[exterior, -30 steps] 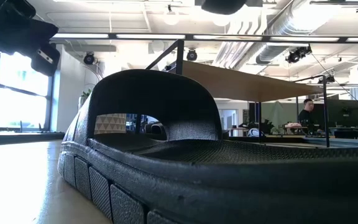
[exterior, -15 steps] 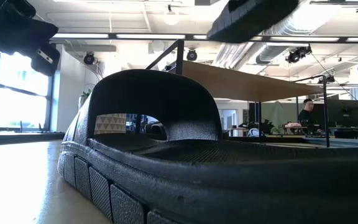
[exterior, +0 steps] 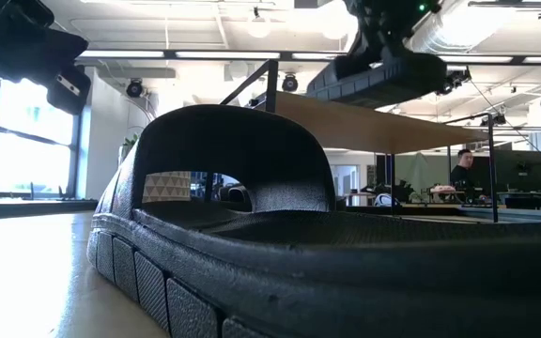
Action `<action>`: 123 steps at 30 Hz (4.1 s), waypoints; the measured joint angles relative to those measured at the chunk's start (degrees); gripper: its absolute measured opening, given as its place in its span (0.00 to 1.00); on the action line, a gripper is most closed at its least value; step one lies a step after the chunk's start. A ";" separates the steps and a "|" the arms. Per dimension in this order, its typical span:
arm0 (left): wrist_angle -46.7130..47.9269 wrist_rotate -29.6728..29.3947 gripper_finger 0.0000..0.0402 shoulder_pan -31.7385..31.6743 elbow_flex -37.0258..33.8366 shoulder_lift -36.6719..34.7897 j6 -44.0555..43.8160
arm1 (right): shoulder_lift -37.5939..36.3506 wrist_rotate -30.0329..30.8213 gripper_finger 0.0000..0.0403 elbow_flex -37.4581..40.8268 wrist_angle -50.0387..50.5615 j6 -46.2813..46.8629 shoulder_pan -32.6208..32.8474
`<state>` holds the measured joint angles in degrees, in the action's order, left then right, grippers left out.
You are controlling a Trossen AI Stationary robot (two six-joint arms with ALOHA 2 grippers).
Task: Pick and place slides into the shelf
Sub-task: Put the bottom right black slipper on the shelf, then put the bottom black slipper on the shelf
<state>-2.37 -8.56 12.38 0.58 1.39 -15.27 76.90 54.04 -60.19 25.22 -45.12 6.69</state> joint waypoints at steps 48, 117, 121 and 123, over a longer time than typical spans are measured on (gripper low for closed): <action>-0.02 0.00 0.00 0.00 0.00 0.01 0.00 | 0.04 -17.23 0.09 0.10 2.00 -0.36 -9.36; -39.10 -15.05 0.00 -0.01 0.02 -0.04 -22.16 | -27.12 -59.21 0.38 -11.88 18.07 60.30 4.34; -41.19 -16.29 0.00 -0.02 0.04 0.81 -27.20 | -27.12 -59.05 0.38 -11.88 21.51 60.30 4.33; -43.49 -15.85 0.00 0.00 0.40 3.10 -29.70 | -27.12 -57.85 0.38 -11.88 23.34 60.12 4.32</action>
<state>-45.86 -24.41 12.38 0.98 4.49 -44.96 49.78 -3.81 -72.07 48.56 14.99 11.00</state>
